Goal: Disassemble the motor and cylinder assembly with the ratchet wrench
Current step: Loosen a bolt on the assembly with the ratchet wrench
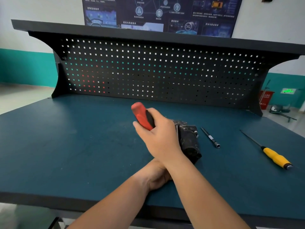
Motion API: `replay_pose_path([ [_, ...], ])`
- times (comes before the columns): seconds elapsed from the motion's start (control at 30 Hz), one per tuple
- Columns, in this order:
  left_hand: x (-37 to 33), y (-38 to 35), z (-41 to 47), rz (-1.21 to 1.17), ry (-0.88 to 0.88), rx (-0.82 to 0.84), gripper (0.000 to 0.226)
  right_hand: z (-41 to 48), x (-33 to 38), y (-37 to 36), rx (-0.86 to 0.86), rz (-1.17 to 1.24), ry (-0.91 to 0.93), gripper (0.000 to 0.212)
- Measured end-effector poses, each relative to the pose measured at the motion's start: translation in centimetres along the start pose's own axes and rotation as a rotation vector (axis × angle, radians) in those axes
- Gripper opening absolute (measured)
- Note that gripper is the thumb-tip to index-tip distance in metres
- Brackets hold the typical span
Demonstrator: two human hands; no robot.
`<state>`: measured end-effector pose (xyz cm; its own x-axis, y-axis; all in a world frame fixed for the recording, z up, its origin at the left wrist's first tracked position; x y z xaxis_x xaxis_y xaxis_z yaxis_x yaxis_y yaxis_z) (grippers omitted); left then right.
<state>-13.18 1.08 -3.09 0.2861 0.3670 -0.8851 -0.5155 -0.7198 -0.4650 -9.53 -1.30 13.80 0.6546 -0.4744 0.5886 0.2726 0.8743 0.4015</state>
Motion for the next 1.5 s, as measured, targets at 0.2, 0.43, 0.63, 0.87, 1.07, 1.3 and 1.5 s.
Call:
replay_pose_path([
  [0.2, -0.1, 0.5, 0.1, -0.025, -0.004, -0.068, 0.026, -2.5, -4.7, 8.6, -0.535, 0.534, -0.249, 0.013],
  [0.43, -0.1, 0.5, 0.2, -0.025, -0.010, -0.104, 0.020, -11.5, -13.9, 11.9, -1.130, 1.018, -0.598, 0.020],
  [0.63, 0.0, 0.7, 0.1, -0.016, -0.014, -0.109, 0.016, -9.2, -11.4, 12.4, -1.012, 0.922, -0.479, 0.016],
  [0.87, 0.2, 0.8, 0.4, -0.037, -0.011, -0.108, 0.020, -2.2, -4.8, 8.9, -0.511, 0.490, -0.265, 0.024],
  [1.07, 0.4, 0.6, 0.5, 0.012, 0.019, -0.035, 0.032, 0.2, -0.3, 1.5, -0.089, 0.038, -0.025, 0.035],
  [1.3, 0.0, 0.5, 0.5, 0.003, -0.012, -0.052, 0.014, -0.4, -2.3, 5.7, -0.341, 0.193, -0.162, 0.023],
  [1.5, -0.1, 0.5, 0.3, -0.026, -0.025, -0.092, 0.019, -5.0, -6.6, 10.6, -0.745, 0.736, -0.318, 0.017],
])
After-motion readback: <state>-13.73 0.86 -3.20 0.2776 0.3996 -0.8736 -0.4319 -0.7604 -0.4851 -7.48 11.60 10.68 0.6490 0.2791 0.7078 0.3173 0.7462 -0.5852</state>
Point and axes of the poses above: each hand's wrist, its own z-axis towards the middle knuckle, its own y-axis out of the back of the hand, x = y × z, the point moved 9 cm from there along z, towards the middle knuckle, and after that the axes turned 6 degrees about -z, right-handed, at the moved point
